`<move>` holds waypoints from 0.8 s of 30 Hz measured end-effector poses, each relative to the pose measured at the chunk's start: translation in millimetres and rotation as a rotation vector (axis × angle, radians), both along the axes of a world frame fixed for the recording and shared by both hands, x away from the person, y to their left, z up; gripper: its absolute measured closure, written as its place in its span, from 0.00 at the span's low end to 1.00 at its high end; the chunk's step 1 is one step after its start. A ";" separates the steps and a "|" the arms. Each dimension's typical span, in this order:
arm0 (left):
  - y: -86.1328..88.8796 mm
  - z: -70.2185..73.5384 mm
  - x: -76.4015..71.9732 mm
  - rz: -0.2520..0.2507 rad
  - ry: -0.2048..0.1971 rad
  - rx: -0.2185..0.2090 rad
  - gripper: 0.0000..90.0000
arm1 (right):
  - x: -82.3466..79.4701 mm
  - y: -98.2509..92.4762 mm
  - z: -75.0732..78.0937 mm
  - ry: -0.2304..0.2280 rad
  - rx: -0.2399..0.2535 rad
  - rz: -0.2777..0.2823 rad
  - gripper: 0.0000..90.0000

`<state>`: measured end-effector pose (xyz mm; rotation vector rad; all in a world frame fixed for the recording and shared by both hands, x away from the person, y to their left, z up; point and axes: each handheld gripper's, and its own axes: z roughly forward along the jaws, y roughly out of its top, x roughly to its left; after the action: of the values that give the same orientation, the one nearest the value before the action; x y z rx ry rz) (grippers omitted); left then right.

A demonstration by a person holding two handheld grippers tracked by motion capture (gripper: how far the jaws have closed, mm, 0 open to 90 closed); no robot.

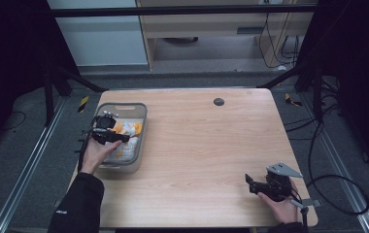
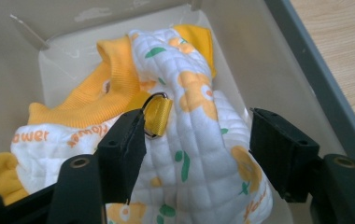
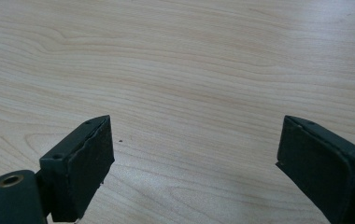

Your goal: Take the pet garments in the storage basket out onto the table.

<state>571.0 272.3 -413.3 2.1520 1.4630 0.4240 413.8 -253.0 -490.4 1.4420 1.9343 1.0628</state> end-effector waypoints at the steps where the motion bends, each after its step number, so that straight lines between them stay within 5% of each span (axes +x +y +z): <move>1: 0.0 0.0 0.0 0.000 0.000 0.000 0.42 | 0.0 0.0 0.0 0.000 0.000 0.000 0.12; 10: 0.7 -4.1 0.4 0.011 0.023 -0.008 0.52 | 0.3 0.4 -0.5 0.004 -0.003 0.004 0.12; 24: 3.2 -9.0 -0.4 0.021 0.073 0.020 0.87 | 0.4 0.9 -0.5 0.014 0.002 0.009 0.12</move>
<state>570.6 275.5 -422.3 2.1903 1.5290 0.3722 414.1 -252.1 -490.9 1.4470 1.9521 1.0611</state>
